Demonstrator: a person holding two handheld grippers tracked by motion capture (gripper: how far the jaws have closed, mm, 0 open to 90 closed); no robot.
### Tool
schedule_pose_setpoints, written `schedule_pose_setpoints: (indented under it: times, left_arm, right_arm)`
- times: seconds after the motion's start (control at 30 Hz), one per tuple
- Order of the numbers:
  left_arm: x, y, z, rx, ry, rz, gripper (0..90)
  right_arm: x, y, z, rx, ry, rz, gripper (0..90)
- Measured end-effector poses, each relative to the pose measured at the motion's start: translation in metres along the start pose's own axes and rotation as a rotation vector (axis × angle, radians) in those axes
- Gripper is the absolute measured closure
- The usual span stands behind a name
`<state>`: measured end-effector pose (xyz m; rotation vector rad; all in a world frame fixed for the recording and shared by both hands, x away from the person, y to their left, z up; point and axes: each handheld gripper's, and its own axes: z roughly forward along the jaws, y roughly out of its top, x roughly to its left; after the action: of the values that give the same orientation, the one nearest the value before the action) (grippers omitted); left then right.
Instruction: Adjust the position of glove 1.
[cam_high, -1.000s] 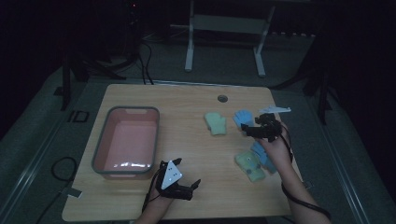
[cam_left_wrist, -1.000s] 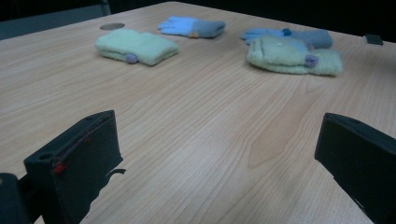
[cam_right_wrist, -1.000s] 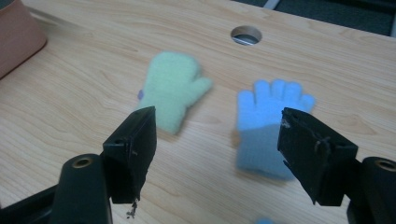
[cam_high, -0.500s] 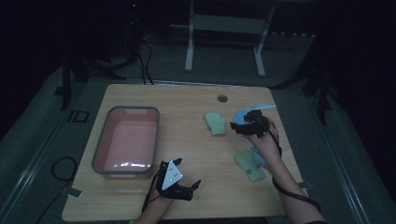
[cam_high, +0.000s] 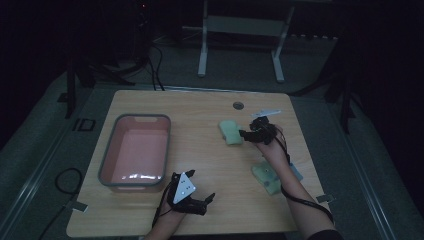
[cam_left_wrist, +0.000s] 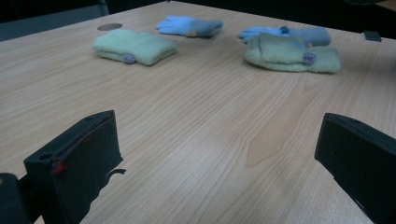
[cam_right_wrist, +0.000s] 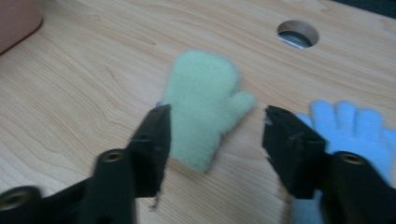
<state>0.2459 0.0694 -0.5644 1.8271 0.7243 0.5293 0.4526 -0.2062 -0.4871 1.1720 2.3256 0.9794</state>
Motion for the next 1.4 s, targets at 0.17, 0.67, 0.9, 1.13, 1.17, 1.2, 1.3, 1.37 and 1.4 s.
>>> schedule_pose_setpoints:
  times: [0.17, 0.67, 0.9, 1.13, 1.17, 1.2, 1.3, 1.37, 1.4]
  left_arm:
    - [0.000, 0.000, 0.000, 0.001, -0.002, -0.001, 0.5]
    - [0.001, 0.000, 0.000, 0.002, -0.007, -0.005, 0.5]
    - [0.001, 0.000, 0.000, 0.001, -0.011, -0.009, 0.5]
    - [0.001, 0.000, 0.000, 0.001, -0.012, -0.007, 0.5]
    - [0.001, 0.000, 0.000, 0.001, -0.012, -0.007, 0.6]
    - [0.001, 0.000, 0.000, 0.001, -0.014, -0.008, 0.5]
    - [0.001, 0.000, 0.000, 0.001, -0.016, -0.009, 0.6]
    - [0.001, 0.000, 0.000, 0.001, -0.015, -0.010, 0.5]
    - [0.001, 0.000, 0.000, 0.002, -0.015, -0.010, 0.5]
  right_arm:
    - [0.000, 0.001, 0.012, 0.018, 0.026, -0.002, 57.2]
    - [0.006, 0.010, 0.060, 0.094, 0.048, -0.045, 55.8]
    - [0.003, 0.015, 0.073, 0.096, -0.001, -0.078, 55.1]
    - [0.001, 0.009, 0.086, 0.119, 0.010, -0.051, 55.1]
    - [0.001, 0.008, 0.086, 0.119, 0.014, -0.046, 55.8]
    - [0.000, 0.008, 0.086, 0.116, 0.021, -0.038, 57.5]
    - [-0.001, 0.006, 0.087, 0.101, 0.031, -0.022, 61.2]
    - [0.001, 0.005, 0.087, 0.097, 0.032, -0.022, 67.1]
    - [0.002, 0.005, 0.087, 0.099, 0.030, -0.022, 70.1]
